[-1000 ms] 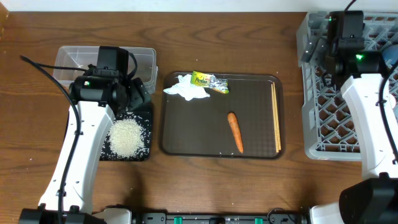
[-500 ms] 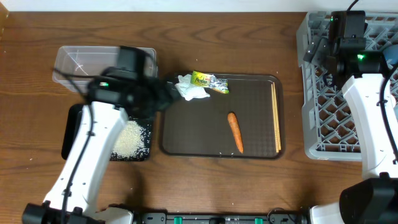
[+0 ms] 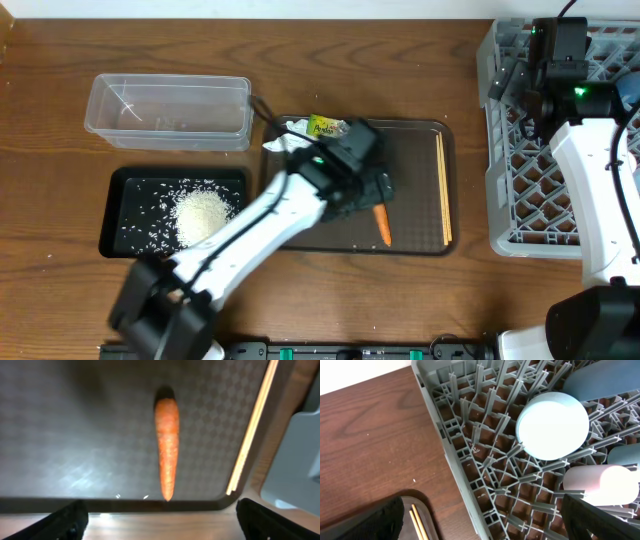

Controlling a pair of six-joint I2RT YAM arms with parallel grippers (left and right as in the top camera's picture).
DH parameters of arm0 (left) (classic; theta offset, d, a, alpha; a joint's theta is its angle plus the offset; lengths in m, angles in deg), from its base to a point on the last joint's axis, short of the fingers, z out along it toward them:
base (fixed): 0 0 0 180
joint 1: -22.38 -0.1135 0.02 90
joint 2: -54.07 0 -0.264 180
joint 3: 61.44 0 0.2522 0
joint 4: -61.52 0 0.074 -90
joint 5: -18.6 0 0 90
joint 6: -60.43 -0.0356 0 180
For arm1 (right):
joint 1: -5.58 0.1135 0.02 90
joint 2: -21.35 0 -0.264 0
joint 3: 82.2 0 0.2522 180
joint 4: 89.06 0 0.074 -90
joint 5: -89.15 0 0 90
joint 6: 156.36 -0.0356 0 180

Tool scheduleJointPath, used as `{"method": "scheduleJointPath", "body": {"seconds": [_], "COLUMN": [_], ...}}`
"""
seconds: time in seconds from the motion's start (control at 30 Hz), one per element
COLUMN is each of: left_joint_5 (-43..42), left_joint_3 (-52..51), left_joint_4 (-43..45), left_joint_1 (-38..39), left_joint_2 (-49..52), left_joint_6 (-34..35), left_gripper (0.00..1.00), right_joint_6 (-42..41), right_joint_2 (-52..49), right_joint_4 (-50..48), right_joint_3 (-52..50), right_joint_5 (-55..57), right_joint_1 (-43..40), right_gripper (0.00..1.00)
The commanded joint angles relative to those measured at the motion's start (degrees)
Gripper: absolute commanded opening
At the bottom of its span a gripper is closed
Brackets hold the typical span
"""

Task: Sort waste into correct bins and load items into the dishwasher rack
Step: 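Move the left gripper over the orange carrot on the middle tray, then grasp the orange carrot with the left gripper and lift it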

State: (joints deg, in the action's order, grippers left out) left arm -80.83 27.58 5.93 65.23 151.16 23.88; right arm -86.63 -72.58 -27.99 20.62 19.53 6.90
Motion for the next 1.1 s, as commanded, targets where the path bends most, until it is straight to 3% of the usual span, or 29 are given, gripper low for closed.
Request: {"method": "scheduleJointPath", "body": {"seconds": [0.0, 0.2, 0.5, 0.73, 1.07], "left_joint_5": [2.67, 5.05, 17.27, 17.68, 22.60], "left_joint_3": [0.13, 0.13, 0.13, 0.13, 0.13], "left_joint_4": [1.55, 5.11, 6.80, 12.94, 13.07], "left_joint_1": [2.82, 4.09, 4.11, 5.29, 6.34], "left_joint_2": [4.90, 11.21, 14.03, 15.04, 15.63], "left_joint_6": [5.25, 7.96, 6.73, 0.24, -1.53], "left_gripper": [0.94, 0.91, 0.90, 0.90, 0.89], "right_joint_6": [0.83, 0.83, 0.83, 0.83, 0.83], "right_joint_2": [-0.24, -0.24, -0.24, -0.24, -0.24], "right_joint_4": [0.04, 0.04, 0.04, 0.04, 0.04], "right_joint_3": [-0.37, -0.37, -0.37, -0.37, -0.37], "right_joint_5": [0.98, 1.01, 1.01, 0.98, 1.01], "right_joint_1": [-0.17, -0.17, -0.17, -0.17, -0.17], "right_gripper": [0.99, 0.99, 0.99, 0.99, 0.99]}}
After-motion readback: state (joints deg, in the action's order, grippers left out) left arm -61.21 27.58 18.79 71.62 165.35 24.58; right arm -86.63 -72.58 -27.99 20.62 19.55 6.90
